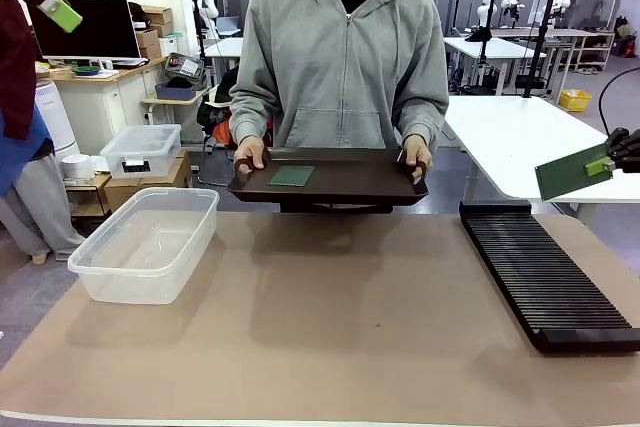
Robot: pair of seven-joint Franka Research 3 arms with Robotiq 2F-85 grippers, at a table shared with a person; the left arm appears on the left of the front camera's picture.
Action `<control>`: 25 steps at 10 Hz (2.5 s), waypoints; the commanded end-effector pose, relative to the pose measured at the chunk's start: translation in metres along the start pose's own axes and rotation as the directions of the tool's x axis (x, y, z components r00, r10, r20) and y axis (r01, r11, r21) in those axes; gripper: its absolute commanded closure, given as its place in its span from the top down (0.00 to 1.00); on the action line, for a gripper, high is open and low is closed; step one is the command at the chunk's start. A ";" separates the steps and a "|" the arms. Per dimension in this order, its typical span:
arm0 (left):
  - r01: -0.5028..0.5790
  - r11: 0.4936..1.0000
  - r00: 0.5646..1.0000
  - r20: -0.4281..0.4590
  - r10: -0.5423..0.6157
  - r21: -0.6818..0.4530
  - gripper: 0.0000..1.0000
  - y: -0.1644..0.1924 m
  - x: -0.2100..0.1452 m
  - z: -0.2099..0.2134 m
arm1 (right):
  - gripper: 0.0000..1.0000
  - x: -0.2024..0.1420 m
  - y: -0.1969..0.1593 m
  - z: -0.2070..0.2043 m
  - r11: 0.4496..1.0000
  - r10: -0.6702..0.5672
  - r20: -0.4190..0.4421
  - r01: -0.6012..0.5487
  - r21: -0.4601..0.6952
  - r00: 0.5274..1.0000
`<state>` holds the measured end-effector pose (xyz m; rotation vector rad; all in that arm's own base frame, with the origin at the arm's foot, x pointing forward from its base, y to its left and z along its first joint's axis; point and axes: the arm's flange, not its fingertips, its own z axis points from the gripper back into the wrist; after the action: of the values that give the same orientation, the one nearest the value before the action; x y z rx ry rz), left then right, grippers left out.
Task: Sort PCBs into racks and boxes based on the side picked up.
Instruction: If the short side of the Blank PCB is picked up, insert it into the PCB Rack ; if the long side is picked up, place it in the Organizing box.
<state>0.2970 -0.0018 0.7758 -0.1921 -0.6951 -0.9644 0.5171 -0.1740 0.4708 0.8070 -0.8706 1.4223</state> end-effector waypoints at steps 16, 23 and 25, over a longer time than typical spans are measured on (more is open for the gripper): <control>0.004 1.000 1.000 0.007 -0.004 -0.009 1.00 0.000 -0.002 -0.001 | 0.02 -0.079 -0.020 -0.037 0.992 0.106 -0.019 -0.107 -0.063 0.994; 0.004 1.000 1.000 0.007 -0.004 -0.009 1.00 0.000 -0.002 -0.001 | 0.02 -0.118 -0.028 -0.081 0.979 0.173 -0.017 -0.174 -0.106 0.985; 0.004 1.000 1.000 0.007 -0.004 -0.009 1.00 0.000 -0.002 -0.001 | 0.02 -0.121 -0.028 -0.092 0.979 0.172 -0.024 -0.174 -0.108 0.985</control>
<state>0.2970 -0.0018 0.7757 -0.1921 -0.6949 -0.9644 0.5527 -0.1576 0.3277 0.6933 -0.9933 1.5103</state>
